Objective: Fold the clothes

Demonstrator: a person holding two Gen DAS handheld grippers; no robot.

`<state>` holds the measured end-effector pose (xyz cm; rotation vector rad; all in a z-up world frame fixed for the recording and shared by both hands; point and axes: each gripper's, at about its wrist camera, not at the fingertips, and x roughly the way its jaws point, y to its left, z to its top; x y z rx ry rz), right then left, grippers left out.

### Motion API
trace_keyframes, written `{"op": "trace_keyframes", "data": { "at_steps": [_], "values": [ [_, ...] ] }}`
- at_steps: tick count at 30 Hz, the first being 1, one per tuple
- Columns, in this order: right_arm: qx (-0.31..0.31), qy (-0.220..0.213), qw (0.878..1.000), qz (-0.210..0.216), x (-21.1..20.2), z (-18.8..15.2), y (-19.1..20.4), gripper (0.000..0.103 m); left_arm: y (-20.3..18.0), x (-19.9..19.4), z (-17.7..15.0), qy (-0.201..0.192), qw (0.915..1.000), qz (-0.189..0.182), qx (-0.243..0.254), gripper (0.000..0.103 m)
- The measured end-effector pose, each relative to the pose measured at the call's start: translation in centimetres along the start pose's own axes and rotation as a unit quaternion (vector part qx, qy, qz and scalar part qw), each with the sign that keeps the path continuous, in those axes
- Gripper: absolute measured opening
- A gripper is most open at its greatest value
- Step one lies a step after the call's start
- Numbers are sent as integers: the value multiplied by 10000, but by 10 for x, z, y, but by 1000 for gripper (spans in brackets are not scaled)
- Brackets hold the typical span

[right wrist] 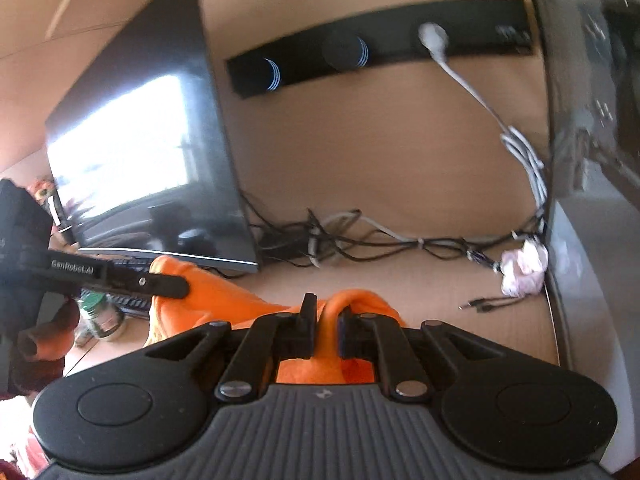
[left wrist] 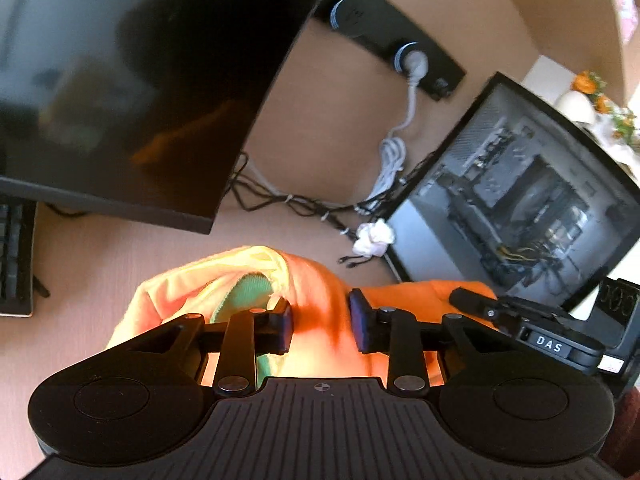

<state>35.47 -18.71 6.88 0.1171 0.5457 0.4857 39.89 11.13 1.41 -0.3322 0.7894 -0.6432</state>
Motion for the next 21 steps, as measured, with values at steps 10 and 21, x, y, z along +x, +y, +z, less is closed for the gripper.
{"op": "trace_keyframes", "data": {
  "at_steps": [10, 21],
  "values": [
    [71, 754, 9971, 19, -31, -56, 15, 9, 22, -16, -69, 811, 9958, -146, -394, 31],
    [677, 1773, 9792, -718, -13, -159, 22, 9, 37, -7, -114, 1720, 9848, -228, -94, 38]
  ]
}}
